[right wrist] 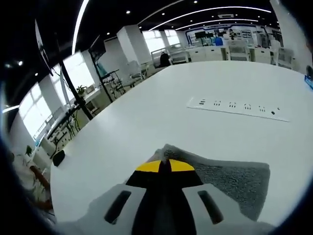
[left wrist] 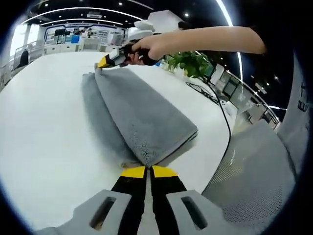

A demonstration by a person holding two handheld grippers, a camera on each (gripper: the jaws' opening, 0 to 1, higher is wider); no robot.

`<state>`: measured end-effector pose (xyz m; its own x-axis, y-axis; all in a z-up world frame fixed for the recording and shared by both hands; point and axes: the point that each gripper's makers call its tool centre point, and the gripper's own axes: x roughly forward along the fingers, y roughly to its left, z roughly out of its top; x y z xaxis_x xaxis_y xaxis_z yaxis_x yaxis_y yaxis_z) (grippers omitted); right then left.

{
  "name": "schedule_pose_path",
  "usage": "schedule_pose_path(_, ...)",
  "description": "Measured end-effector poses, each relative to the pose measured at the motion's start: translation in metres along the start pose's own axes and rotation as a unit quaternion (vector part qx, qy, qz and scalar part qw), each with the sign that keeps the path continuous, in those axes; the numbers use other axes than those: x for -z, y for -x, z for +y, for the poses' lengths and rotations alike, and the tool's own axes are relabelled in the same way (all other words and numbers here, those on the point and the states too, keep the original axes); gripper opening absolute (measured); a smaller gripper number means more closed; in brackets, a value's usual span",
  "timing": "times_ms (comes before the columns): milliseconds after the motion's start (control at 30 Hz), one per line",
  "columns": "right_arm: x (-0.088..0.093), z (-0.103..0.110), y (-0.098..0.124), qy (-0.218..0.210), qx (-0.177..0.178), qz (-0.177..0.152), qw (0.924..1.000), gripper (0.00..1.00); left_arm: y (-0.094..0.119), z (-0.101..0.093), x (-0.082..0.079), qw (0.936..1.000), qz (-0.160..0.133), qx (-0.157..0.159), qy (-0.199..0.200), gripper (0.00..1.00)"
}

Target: Fold the towel on the table until its edges align and the towel forms a compact rectangular stack.

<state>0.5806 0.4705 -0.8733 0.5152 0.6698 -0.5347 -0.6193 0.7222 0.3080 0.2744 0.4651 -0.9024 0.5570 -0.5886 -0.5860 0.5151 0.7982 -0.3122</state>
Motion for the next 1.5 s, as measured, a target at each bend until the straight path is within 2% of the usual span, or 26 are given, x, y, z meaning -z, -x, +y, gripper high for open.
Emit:
schedule_pose_path(233, 0.001, 0.003, 0.015, 0.034, -0.016, 0.005, 0.9993, 0.05, 0.014, 0.000, -0.013, 0.9997, -0.008, -0.016, -0.016, 0.07)
schedule_pose_path(400, 0.002, -0.002, 0.023, 0.054, -0.018, 0.010, 0.9983, 0.08, 0.023, 0.000, -0.024, 0.9986, -0.009, -0.027, -0.044, 0.09)
schedule_pose_path(533, 0.011, -0.008, 0.034, 0.067, -0.022, 0.024, 0.9972, 0.14, 0.025, 0.006, -0.032, 0.9962, -0.008, -0.049, -0.071, 0.19)
schedule_pose_path(667, 0.023, -0.015, 0.043, 0.086, -0.025, 0.035, 0.9954, 0.17, 0.023, 0.006, -0.038, 0.9937, -0.007, -0.049, -0.101, 0.24)
schedule_pose_path(767, 0.035, -0.009, 0.054, 0.110, -0.038, 0.049, 0.9919, 0.19, 0.017, 0.001, -0.038, 0.9900, 0.008, -0.039, -0.135, 0.27)
schedule_pose_path(867, 0.050, -0.005, 0.064, 0.120, -0.054, 0.071, 0.9888, 0.22, 0.012, -0.006, -0.039, 0.9879, 0.015, -0.025, -0.152, 0.29)
schedule_pose_path(967, 0.063, 0.002, 0.078, 0.123, -0.056, 0.074, 0.9880, 0.24, 0.007, -0.009, -0.039, 0.9853, 0.023, -0.015, -0.169, 0.31)
schedule_pose_path(1100, 0.068, 0.004, 0.093, 0.138, -0.045, 0.069, 0.9870, 0.26, 0.001, -0.012, -0.041, 0.9828, 0.030, -0.007, -0.182, 0.34)
schedule_pose_path(1200, 0.075, 0.005, 0.102, 0.149, -0.049, 0.070, 0.9851, 0.26, -0.003, -0.013, -0.042, 0.9811, 0.031, -0.005, -0.191, 0.34)
schedule_pose_path(1500, 0.102, 0.028, 0.134, 0.193, -0.077, 0.083, 0.9747, 0.27, -0.016, -0.023, -0.027, 0.9671, 0.067, 0.015, -0.245, 0.35)
